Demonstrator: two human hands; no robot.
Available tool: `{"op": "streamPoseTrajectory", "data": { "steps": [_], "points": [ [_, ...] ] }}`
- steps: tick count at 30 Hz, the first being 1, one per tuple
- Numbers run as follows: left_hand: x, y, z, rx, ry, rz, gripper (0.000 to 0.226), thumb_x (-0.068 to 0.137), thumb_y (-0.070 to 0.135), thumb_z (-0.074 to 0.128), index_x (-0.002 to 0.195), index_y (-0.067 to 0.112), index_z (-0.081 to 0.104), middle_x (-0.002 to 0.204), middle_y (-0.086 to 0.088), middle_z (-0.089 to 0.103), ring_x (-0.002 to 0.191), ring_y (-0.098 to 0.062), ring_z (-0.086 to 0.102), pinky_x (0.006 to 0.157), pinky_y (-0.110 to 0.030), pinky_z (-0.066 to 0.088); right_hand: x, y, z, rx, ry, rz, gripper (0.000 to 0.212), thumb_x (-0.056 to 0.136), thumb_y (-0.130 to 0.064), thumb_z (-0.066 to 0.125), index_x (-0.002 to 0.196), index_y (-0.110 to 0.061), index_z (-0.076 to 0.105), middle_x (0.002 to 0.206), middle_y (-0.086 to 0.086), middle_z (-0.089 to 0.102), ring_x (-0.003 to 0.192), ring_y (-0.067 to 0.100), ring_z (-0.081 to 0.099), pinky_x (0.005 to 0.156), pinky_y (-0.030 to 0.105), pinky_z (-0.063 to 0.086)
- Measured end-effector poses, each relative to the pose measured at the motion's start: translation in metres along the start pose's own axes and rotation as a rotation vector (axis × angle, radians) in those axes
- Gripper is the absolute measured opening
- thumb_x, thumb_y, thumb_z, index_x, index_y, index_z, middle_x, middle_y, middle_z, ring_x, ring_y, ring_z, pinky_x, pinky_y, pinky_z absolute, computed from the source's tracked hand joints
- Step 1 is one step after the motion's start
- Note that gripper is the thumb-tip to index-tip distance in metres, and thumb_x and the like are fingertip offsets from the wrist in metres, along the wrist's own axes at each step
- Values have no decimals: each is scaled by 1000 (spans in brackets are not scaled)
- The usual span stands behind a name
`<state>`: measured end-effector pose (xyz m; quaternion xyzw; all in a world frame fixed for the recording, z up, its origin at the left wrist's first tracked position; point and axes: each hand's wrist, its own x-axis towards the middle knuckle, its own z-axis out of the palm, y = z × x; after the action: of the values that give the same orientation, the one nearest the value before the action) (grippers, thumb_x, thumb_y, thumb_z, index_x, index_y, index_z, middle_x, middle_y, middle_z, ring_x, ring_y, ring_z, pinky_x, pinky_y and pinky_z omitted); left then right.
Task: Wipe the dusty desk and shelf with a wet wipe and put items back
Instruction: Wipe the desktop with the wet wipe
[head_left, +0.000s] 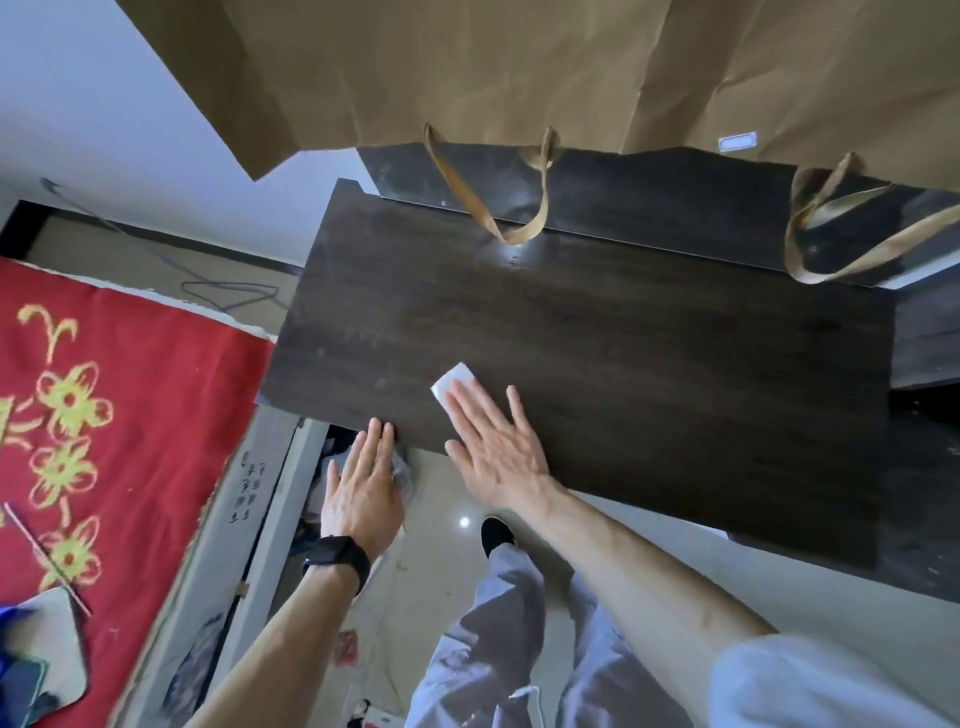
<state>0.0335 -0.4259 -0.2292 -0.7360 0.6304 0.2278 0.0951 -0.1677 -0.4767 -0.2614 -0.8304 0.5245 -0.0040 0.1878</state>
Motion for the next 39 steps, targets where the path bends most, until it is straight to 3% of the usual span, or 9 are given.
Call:
{"op": "streamPoseTrajectory", "data": {
  "steps": [8,14,18,20,22,27,30,34,39],
  "points": [
    [6,41,5,23,21,193,81,91,10,44,159,23,2,165,7,-10,153,-14,-6,123,-48,8,-104,44,-8,-23,-56,27,65,103,-35,33,159,-24,2,167,-10,-2,153,9,-4,122,54,11],
    [0,128,19,73,-39,543,74,89,18,52,157,18,22,165,0,13,151,-25,17,119,-55,21,-211,141,-22,107,77,921,61,99,-48,-1,156,-29,-12,166,-8,-11,152,9,-14,122,57,5],
    [-9,163,30,108,-141,585,65,99,32,32,159,24,9,166,5,-4,153,-23,-2,122,-50,7,-212,161,-22,253,192,1290,67,95,-50,0,154,-22,-12,168,2,-4,153,17,-9,119,64,8],
    [-12,169,31,111,-150,554,63,101,34,27,159,26,3,165,7,-11,153,-21,-9,122,-47,2,-186,140,-21,244,222,1235,67,98,-48,10,156,-17,-2,167,8,4,154,22,-3,118,66,9],
    [-14,167,30,101,-137,562,62,99,37,17,159,29,3,164,10,-11,153,-18,-9,122,-46,2,-161,103,-15,132,179,982,63,103,-44,17,158,-16,7,167,5,4,154,22,-4,118,61,5],
    [-8,161,36,87,-113,560,62,97,39,18,158,31,9,162,13,-8,152,-15,-5,122,-48,10,-153,80,-13,73,69,411,60,106,-44,21,159,-28,-3,166,-11,-8,152,9,-12,121,55,13],
    [-13,172,37,99,-109,518,62,102,33,39,158,27,14,164,7,-2,153,-24,2,120,-55,16,-187,144,-17,55,121,666,60,106,-45,18,158,-29,-7,166,-11,-12,151,9,-15,122,57,10],
    [-18,200,41,102,-99,472,62,101,38,38,158,26,16,166,4,3,153,-27,4,119,-57,15,-231,207,-27,161,196,1102,65,101,-49,7,159,-20,-4,167,2,-7,153,20,-7,121,57,7],
    [-21,265,46,74,-124,526,63,101,39,39,158,30,13,166,5,2,153,-23,4,119,-55,14,-234,183,-29,517,580,1415,62,105,-31,28,157,-6,5,164,20,8,150,34,13,117,55,29]
  ]
}}
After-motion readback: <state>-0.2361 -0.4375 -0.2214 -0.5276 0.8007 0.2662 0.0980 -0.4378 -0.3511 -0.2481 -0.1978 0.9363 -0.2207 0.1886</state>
